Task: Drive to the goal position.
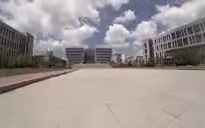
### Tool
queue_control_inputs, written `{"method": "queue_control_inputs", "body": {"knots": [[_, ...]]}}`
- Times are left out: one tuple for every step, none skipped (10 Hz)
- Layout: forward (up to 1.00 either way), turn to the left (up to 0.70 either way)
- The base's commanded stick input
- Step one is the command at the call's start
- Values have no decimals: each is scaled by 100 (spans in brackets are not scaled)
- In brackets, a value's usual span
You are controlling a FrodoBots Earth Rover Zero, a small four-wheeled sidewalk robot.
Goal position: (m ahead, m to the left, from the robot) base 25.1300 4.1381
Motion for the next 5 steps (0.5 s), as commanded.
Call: {"method": "queue_control_inputs", "body": {"knots": [[70, 0], [70, 0], [70, 0], [70, 0], [70, 0]]}}
